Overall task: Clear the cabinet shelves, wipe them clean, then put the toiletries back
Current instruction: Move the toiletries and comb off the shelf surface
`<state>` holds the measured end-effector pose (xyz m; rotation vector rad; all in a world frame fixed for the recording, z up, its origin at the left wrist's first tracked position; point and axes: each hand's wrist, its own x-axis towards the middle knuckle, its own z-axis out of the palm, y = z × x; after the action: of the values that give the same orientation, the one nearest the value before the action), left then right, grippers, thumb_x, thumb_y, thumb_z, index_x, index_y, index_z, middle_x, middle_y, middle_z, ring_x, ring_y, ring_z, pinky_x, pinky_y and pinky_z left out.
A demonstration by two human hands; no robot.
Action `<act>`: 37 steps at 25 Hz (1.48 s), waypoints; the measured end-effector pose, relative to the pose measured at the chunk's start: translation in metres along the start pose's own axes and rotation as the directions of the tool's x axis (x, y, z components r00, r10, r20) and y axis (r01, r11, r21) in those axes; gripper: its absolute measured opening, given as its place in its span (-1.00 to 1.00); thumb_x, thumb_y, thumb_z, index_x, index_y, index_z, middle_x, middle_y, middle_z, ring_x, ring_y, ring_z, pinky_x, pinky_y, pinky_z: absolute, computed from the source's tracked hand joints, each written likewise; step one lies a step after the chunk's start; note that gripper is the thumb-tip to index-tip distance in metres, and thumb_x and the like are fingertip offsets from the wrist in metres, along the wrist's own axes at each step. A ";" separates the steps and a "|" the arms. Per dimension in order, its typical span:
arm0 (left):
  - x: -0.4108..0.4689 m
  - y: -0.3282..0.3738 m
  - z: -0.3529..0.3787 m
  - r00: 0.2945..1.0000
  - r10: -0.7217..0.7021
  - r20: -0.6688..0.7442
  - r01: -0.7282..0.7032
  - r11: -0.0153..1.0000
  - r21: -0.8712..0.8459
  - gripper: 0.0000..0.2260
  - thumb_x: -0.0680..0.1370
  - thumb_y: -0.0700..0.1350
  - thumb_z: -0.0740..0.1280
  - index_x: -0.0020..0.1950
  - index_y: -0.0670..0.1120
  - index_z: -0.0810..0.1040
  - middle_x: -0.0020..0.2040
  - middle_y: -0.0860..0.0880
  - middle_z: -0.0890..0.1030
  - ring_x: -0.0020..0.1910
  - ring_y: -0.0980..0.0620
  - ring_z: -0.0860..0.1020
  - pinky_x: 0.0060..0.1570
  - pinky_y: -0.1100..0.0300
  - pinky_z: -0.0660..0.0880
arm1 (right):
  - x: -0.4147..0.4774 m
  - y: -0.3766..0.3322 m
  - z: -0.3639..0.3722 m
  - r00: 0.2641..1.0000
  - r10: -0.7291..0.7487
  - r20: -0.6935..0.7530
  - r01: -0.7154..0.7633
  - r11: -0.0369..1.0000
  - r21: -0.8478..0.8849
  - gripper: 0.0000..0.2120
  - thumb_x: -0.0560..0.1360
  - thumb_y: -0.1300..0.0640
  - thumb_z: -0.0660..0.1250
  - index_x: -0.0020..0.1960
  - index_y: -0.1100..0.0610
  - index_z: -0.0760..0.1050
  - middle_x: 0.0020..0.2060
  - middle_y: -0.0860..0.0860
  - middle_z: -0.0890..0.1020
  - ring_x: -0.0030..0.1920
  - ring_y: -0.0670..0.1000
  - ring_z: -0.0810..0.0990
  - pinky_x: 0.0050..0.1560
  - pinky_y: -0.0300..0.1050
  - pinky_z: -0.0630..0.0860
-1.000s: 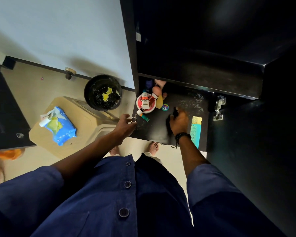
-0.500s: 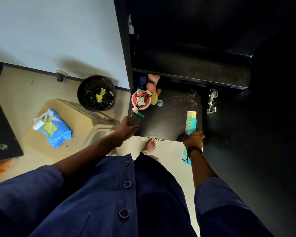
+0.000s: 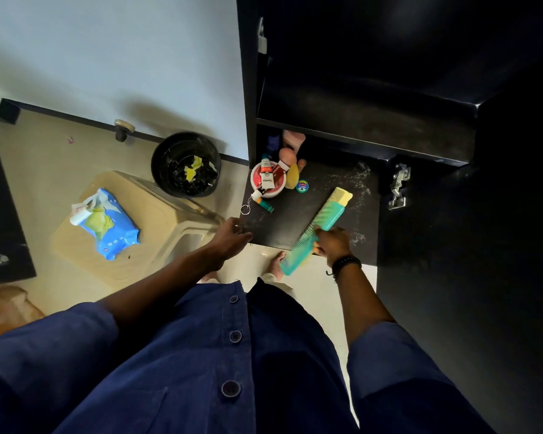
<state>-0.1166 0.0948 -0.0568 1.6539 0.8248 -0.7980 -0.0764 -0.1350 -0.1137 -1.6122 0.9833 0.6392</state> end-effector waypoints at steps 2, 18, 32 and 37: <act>0.000 -0.002 -0.002 1.000 -0.009 -0.003 0.009 1.000 -0.006 -0.62 0.55 -0.24 0.30 0.34 -0.17 0.32 0.32 -0.18 0.43 0.24 -0.10 0.45 0.16 0.07 0.48 | -0.005 -0.001 0.027 0.996 0.065 0.053 -0.070 0.993 0.096 -0.82 0.53 0.22 0.33 -0.23 0.15 0.42 -0.42 0.08 0.45 -0.68 -0.14 0.34 -0.59 -0.29 0.36; -0.005 -0.040 -0.035 0.995 -0.005 -0.096 0.001 0.999 -0.042 -0.55 0.57 -0.22 0.29 0.44 -0.17 0.27 0.40 -0.16 0.37 0.35 -0.10 0.39 0.13 0.18 0.42 | -0.018 0.003 0.099 0.996 0.061 -0.059 -0.053 0.990 0.128 -0.89 0.48 0.20 0.39 -0.19 0.18 0.50 -0.14 0.10 0.67 -0.17 0.04 0.67 -0.02 -0.05 0.63; -0.013 -0.093 -0.099 0.931 0.089 -0.354 -0.170 0.964 -0.205 -0.64 0.55 -0.25 0.21 0.35 -0.12 0.37 0.33 -0.08 0.44 0.18 -0.06 0.50 -0.08 0.14 0.52 | -0.111 -0.003 0.181 0.849 -0.343 0.401 0.499 0.770 -0.398 -0.86 0.45 0.21 0.41 -0.10 0.08 0.46 -0.30 0.13 0.59 -0.33 -0.04 0.63 -0.20 -0.21 0.61; -0.015 -0.143 -0.152 0.888 -0.044 -0.457 -0.118 0.940 -0.319 -0.57 0.54 -0.23 0.18 0.42 -0.05 0.34 0.39 0.01 0.41 0.27 -0.04 0.47 0.15 0.08 0.46 | -0.142 0.001 0.250 0.724 -0.262 0.638 0.639 0.603 -0.478 -0.67 0.47 0.14 0.39 0.21 0.19 0.50 -0.02 0.11 0.66 0.01 0.07 0.64 0.15 -0.01 0.57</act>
<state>-0.2305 0.2675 -0.0860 1.5538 1.1834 -0.2056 -0.1287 0.1439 -0.0649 -2.0617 -0.1599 1.0481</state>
